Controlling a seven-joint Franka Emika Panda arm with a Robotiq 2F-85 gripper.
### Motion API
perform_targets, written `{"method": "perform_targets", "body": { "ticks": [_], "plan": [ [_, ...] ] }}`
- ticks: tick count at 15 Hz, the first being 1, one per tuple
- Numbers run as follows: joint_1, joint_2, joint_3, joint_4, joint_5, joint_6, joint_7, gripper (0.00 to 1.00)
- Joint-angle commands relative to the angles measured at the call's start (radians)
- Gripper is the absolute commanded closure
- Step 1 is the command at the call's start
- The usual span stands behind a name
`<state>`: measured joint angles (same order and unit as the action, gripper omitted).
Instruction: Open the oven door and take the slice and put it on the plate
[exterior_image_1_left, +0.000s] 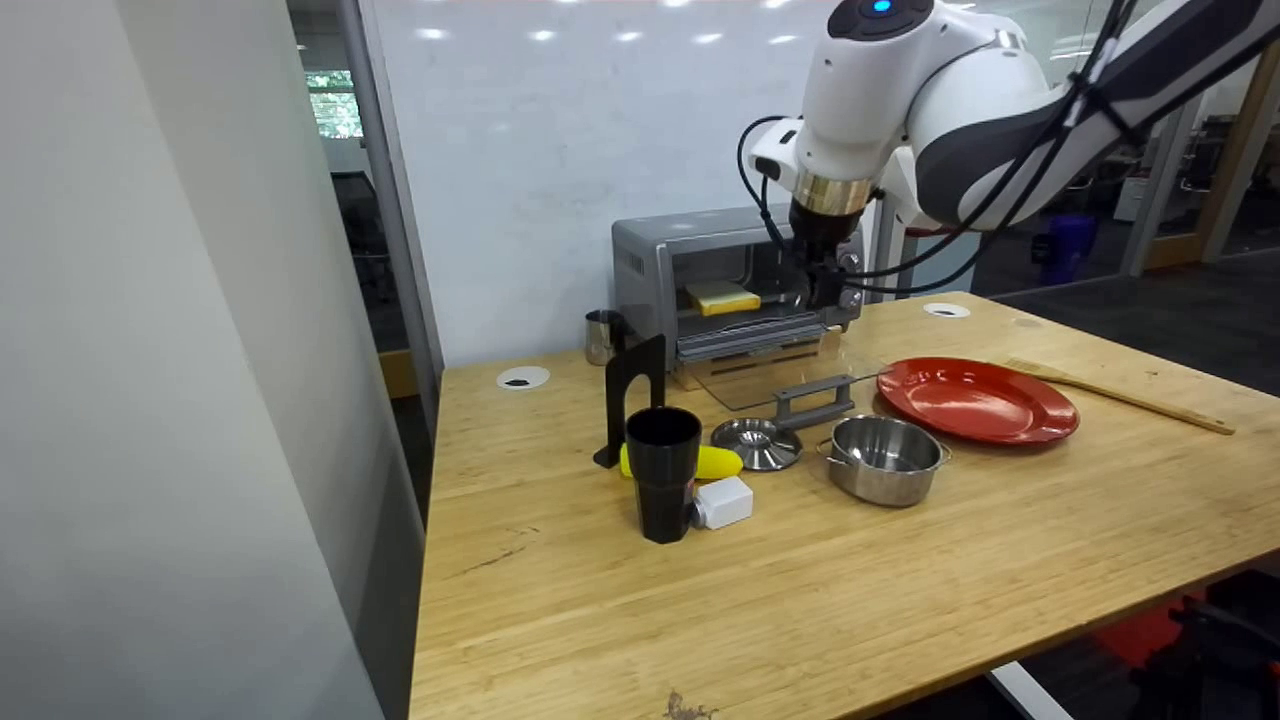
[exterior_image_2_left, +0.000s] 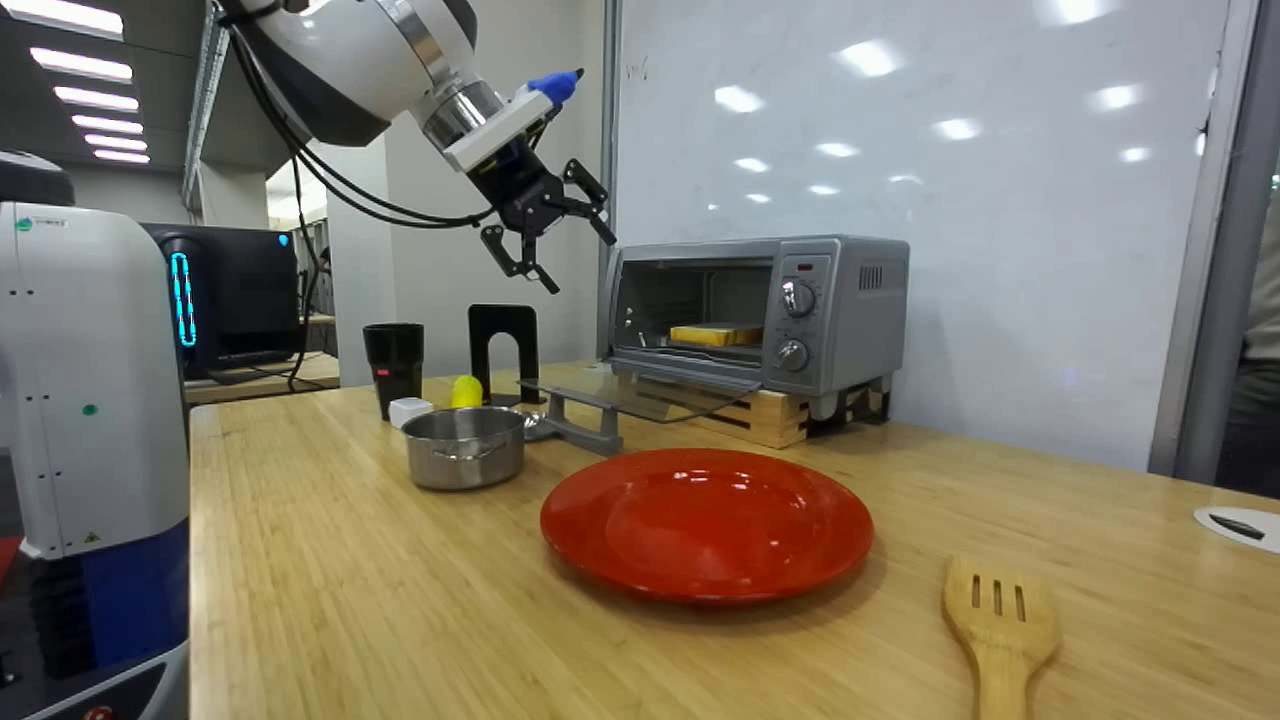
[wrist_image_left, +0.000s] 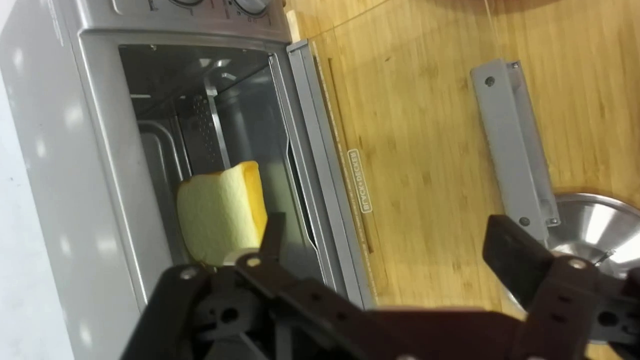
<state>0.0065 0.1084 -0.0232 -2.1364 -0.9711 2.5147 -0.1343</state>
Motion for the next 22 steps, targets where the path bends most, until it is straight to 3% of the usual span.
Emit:
{"method": "perform_targets", "body": {
  "ticks": [1, 4, 9, 15, 22],
  "plan": [
    [-0.012, 0.048, -0.022, -0.024, -0.176, 0.093, 0.095, 0.00],
    [-0.001, 0.087, -0.050, -0.007, -0.420, 0.128, 0.241, 0.00],
    [-0.005, 0.133, -0.068, 0.019, -0.721, 0.132, 0.482, 0.00],
    [-0.015, 0.197, -0.081, 0.071, -0.872, 0.122, 0.693, 0.00],
    [-0.022, 0.287, -0.097, 0.164, -0.985, 0.111, 0.816, 0.00]
  ]
}}
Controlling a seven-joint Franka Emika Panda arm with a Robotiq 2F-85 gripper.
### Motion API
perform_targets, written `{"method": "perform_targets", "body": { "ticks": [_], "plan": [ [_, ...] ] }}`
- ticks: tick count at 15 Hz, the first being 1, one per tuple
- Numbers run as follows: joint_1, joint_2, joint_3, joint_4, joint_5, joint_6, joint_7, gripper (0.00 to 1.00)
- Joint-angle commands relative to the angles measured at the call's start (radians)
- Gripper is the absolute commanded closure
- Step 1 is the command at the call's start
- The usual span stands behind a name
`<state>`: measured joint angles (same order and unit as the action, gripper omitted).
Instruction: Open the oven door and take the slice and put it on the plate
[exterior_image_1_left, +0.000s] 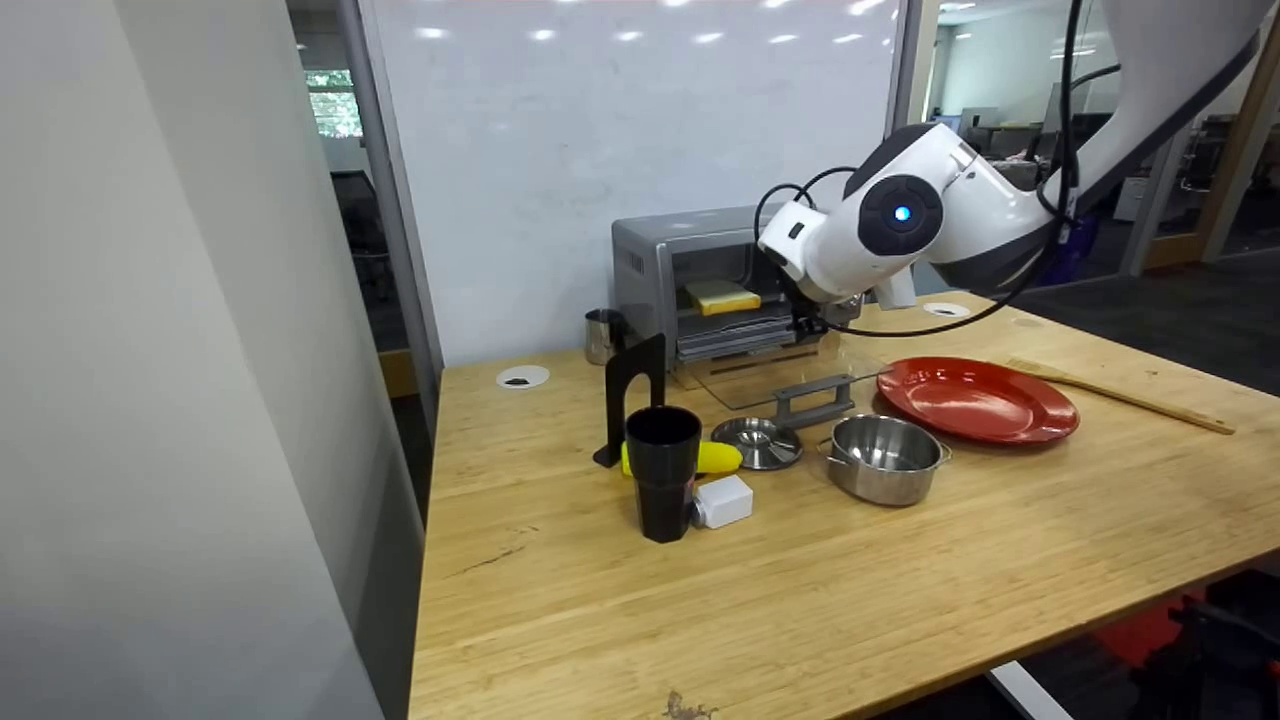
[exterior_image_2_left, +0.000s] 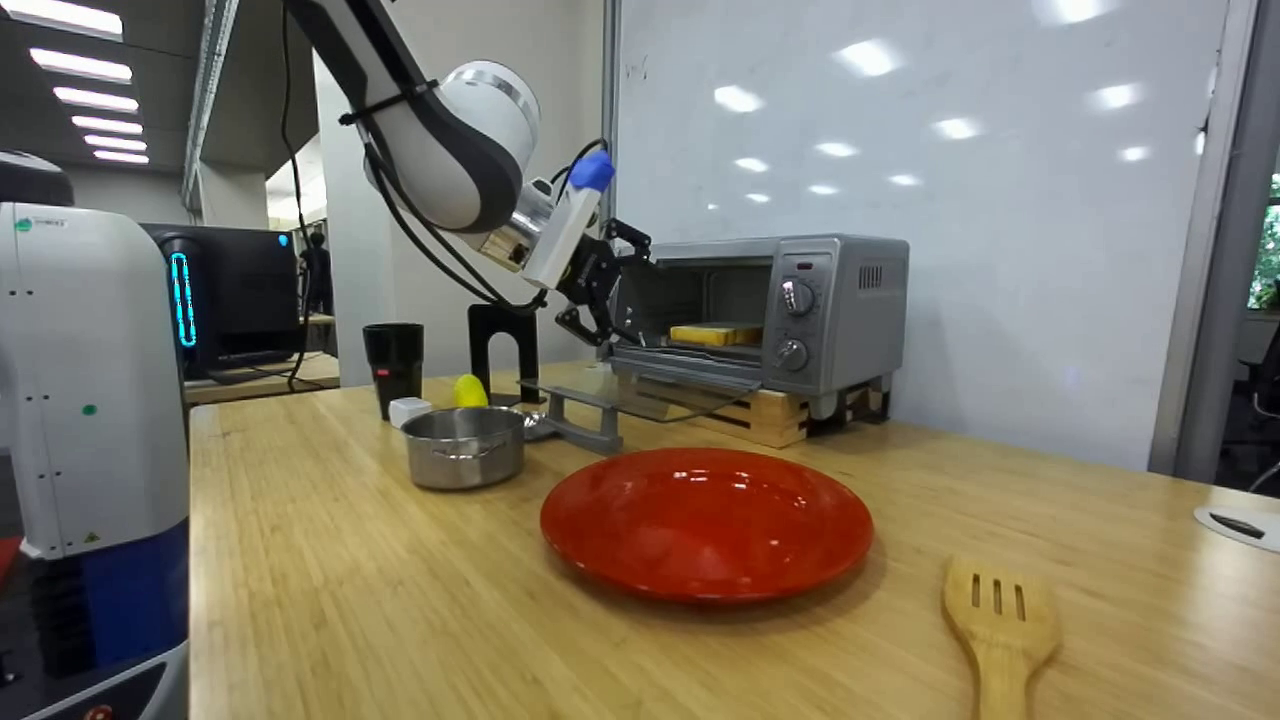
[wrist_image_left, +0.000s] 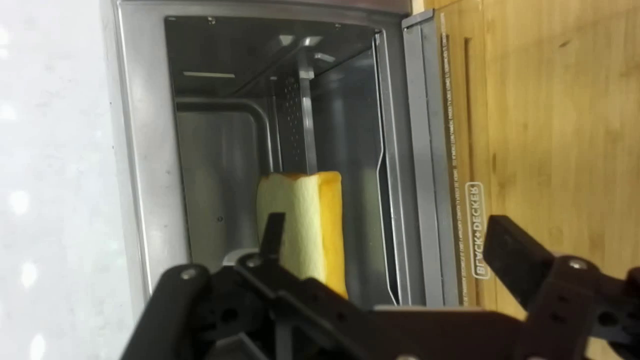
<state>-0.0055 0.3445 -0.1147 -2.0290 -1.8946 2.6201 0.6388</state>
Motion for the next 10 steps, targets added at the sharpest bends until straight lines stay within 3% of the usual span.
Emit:
{"method": "perform_targets", "body": {
  "ticks": [1, 3, 4, 7, 10],
  "plan": [
    [-0.010, 0.063, -0.006, 0.067, -0.077, 0.004, 0.056, 0.00],
    [-0.010, 0.081, -0.008, 0.087, -0.096, 0.004, 0.070, 0.01],
    [-0.011, 0.087, -0.009, 0.096, -0.100, 0.006, 0.072, 0.16],
    [-0.010, 0.104, -0.011, 0.120, -0.108, 0.005, 0.073, 0.38],
    [-0.011, 0.113, -0.012, 0.142, -0.107, 0.007, 0.066, 0.43]
  ]
}}
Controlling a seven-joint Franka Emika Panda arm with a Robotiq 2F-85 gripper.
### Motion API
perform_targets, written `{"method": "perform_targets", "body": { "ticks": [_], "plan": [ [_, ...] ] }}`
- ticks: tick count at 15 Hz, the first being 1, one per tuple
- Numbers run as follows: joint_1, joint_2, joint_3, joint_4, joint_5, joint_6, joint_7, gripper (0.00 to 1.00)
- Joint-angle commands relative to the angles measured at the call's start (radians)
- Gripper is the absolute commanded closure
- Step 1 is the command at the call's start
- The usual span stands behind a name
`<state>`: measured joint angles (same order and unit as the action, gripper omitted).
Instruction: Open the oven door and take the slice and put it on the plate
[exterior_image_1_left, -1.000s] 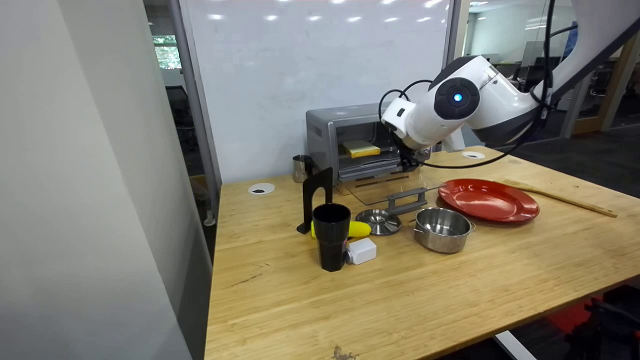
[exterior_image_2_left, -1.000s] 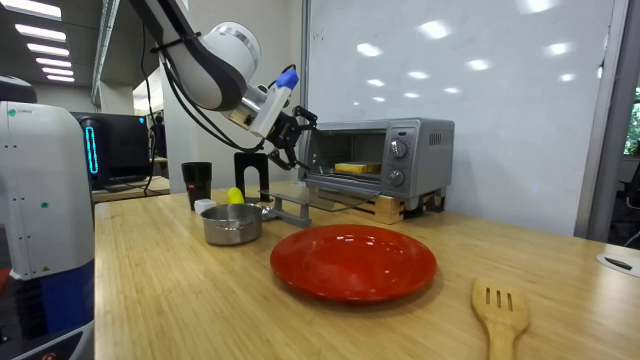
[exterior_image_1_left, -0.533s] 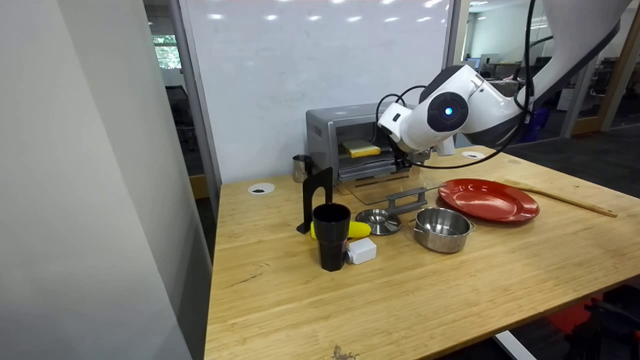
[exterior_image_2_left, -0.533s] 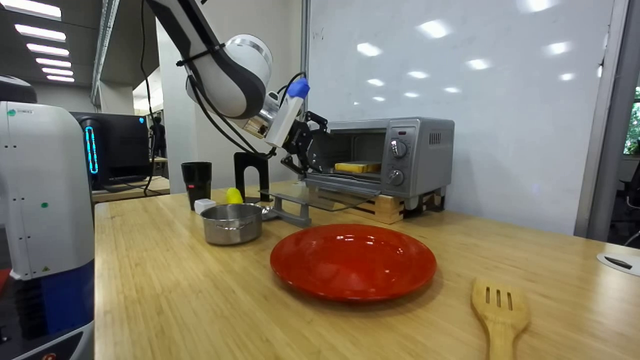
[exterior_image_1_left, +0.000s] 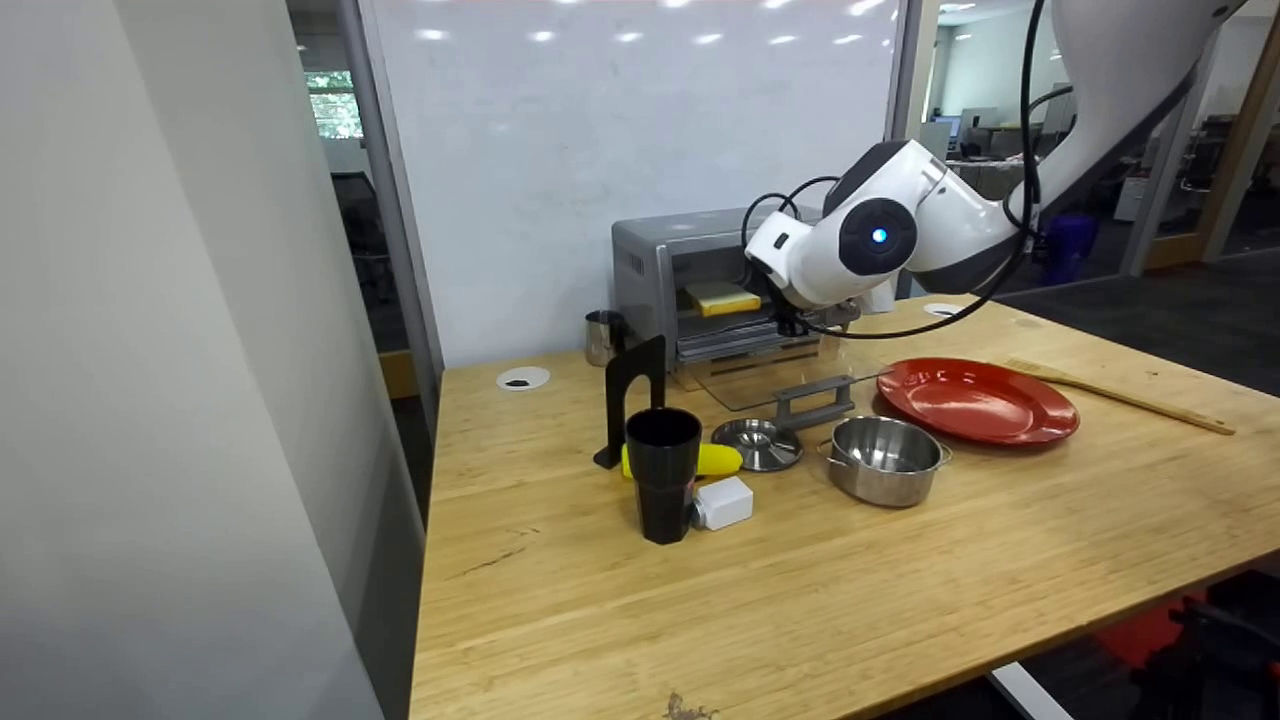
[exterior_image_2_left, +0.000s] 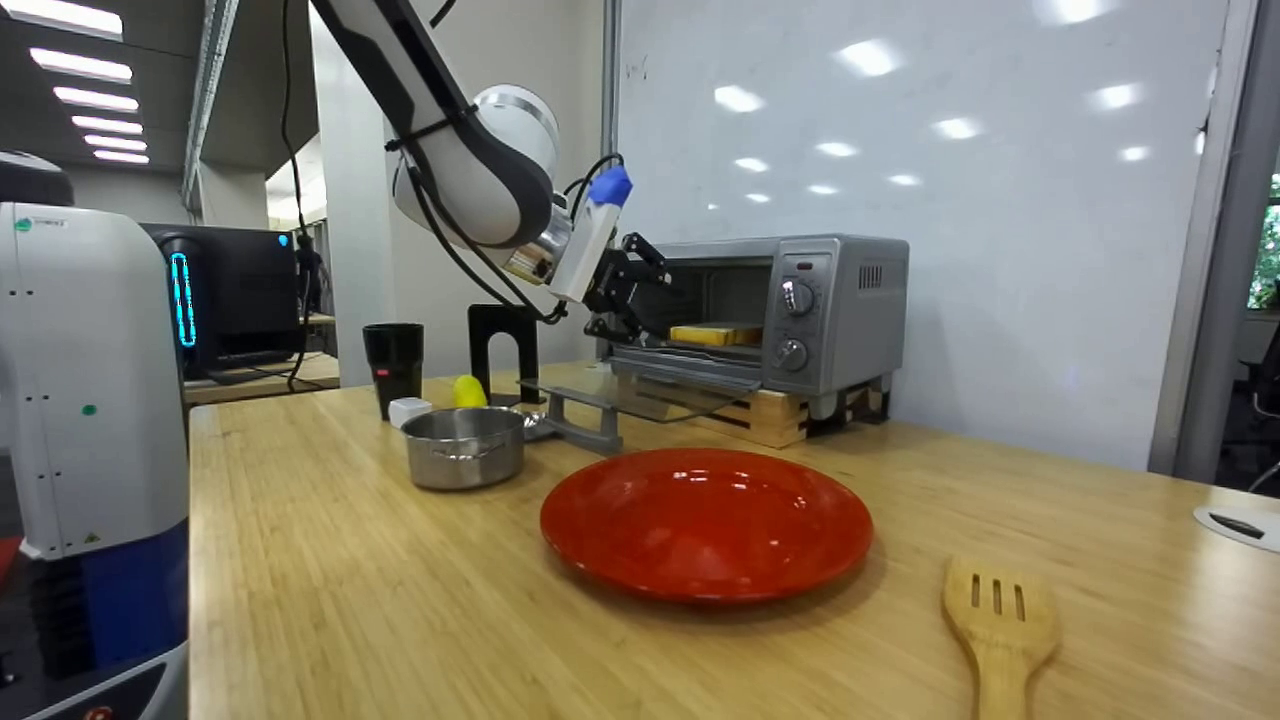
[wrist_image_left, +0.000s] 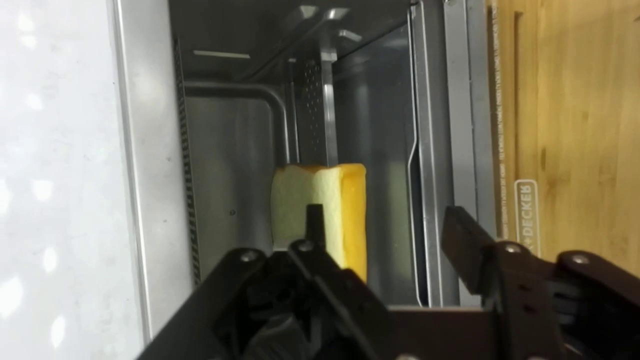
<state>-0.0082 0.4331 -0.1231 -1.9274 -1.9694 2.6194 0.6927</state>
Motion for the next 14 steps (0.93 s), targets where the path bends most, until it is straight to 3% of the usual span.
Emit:
{"method": "perform_targets", "body": {
  "ticks": [1, 5, 11, 13, 14],
  "plan": [
    [-0.009, 0.026, -0.005, 0.046, -0.035, 0.008, 0.013, 0.43],
    [-0.011, 0.036, -0.008, 0.069, -0.036, 0.007, 0.010, 0.33],
    [-0.016, 0.074, -0.020, 0.112, -0.028, 0.002, 0.003, 0.38],
    [-0.016, 0.088, -0.026, 0.126, -0.022, 0.002, -0.003, 0.30],
    [-0.015, 0.095, -0.028, 0.133, -0.022, 0.002, -0.005, 0.30]
  ]
}}
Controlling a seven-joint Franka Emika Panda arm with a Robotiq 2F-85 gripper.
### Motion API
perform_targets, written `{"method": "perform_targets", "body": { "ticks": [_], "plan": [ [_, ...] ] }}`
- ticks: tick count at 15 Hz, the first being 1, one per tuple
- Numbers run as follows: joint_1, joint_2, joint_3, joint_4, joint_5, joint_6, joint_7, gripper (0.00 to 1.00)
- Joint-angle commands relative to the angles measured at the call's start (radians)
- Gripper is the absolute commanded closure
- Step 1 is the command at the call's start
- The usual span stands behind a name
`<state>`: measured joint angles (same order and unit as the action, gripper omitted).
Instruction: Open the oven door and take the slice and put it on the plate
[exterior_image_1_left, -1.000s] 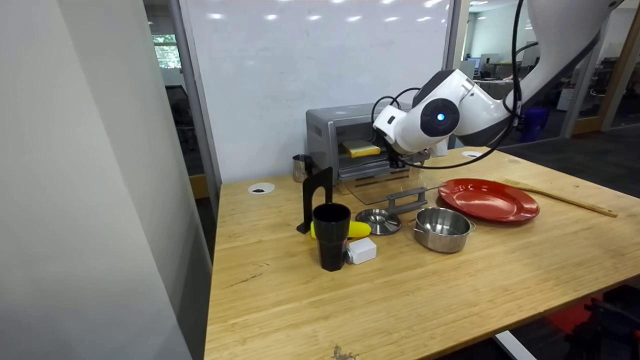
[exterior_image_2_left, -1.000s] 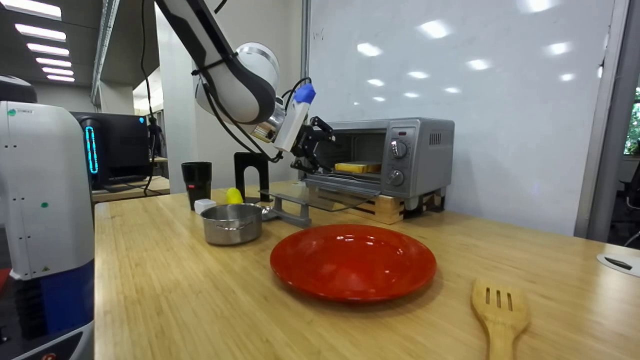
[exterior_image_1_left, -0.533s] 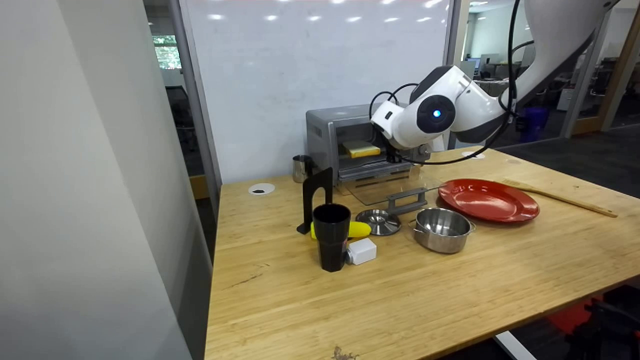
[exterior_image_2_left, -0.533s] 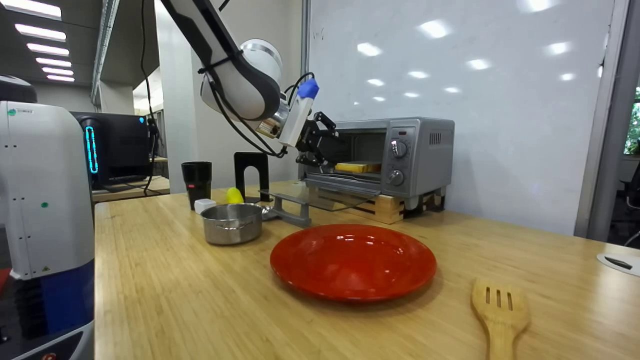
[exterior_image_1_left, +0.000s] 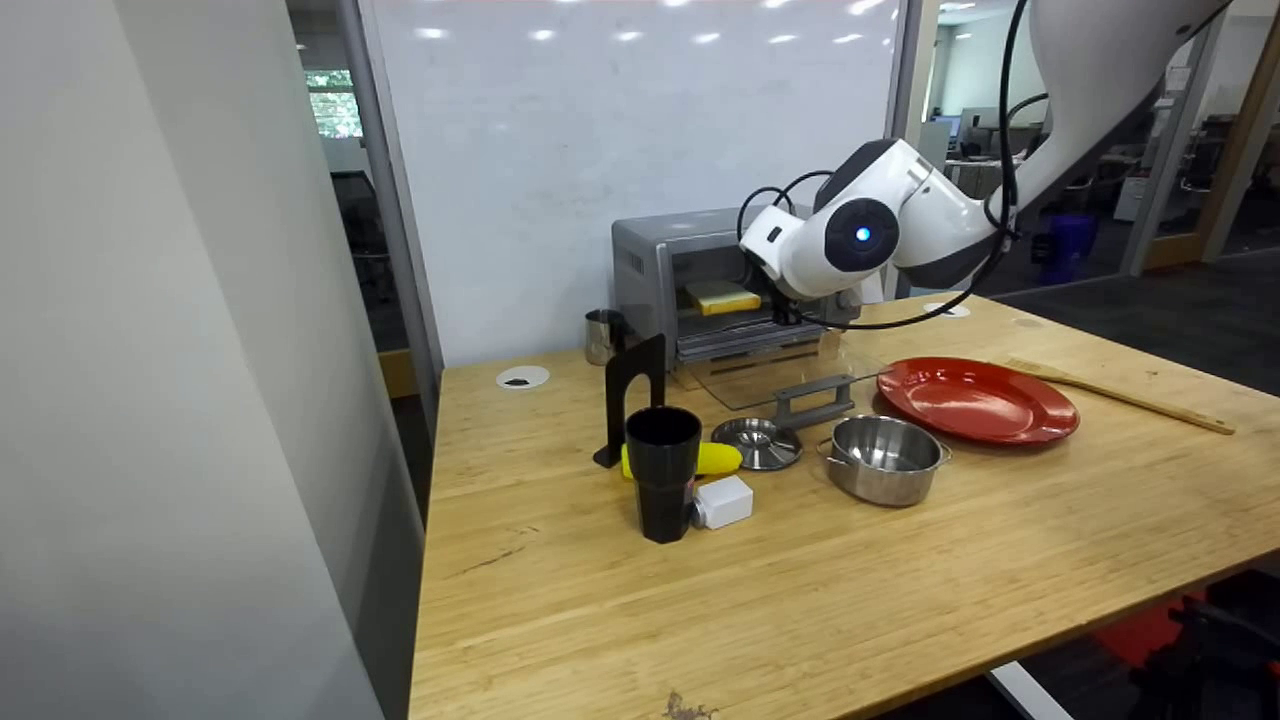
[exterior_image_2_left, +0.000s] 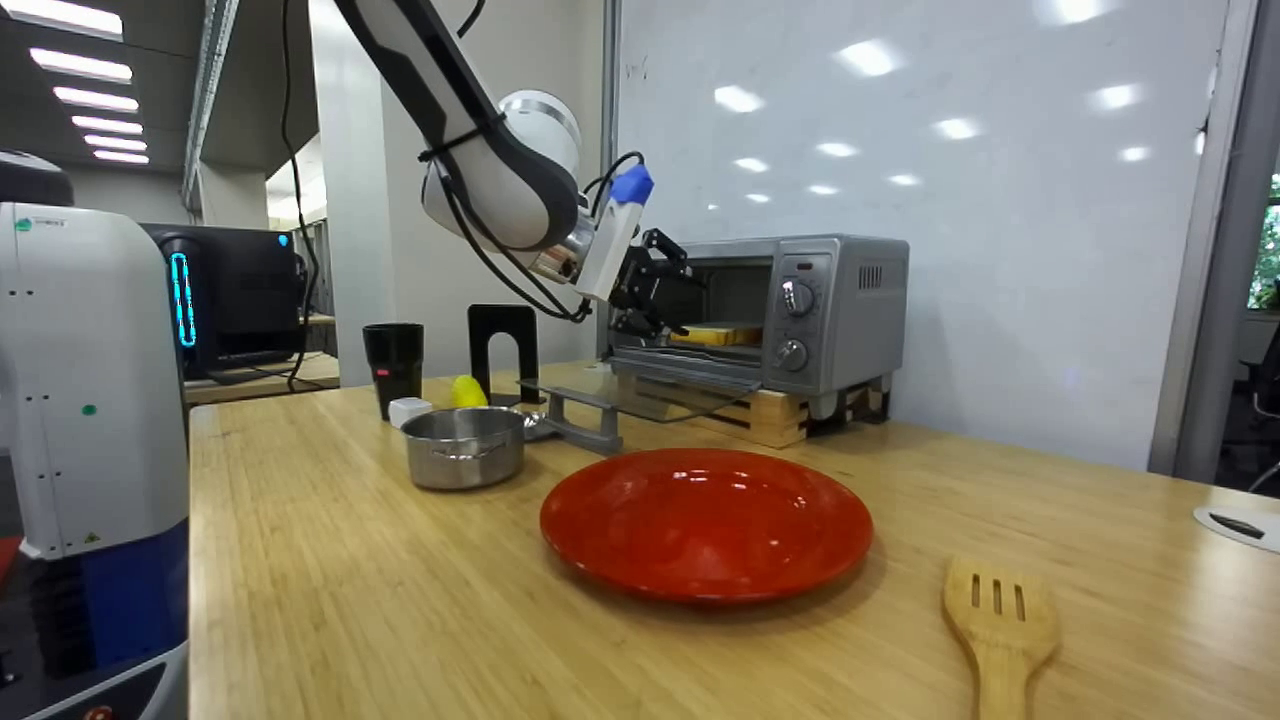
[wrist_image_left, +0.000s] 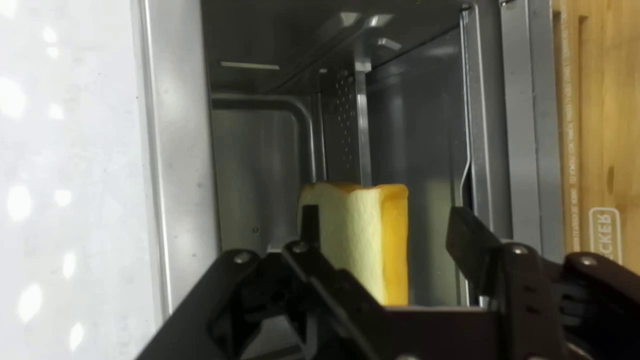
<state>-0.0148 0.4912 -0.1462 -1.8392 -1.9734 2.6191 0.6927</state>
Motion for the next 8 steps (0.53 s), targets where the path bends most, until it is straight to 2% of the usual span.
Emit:
{"method": "perform_targets", "body": {
  "ticks": [1, 5, 8],
  "plan": [
    [-0.008, 0.044, -0.007, 0.052, -0.018, 0.002, -0.007, 0.32],
    [-0.005, 0.067, -0.008, 0.083, -0.023, 0.006, -0.009, 0.43],
    [-0.003, 0.081, -0.007, 0.103, -0.022, 0.009, -0.013, 0.41]
  ]
}}
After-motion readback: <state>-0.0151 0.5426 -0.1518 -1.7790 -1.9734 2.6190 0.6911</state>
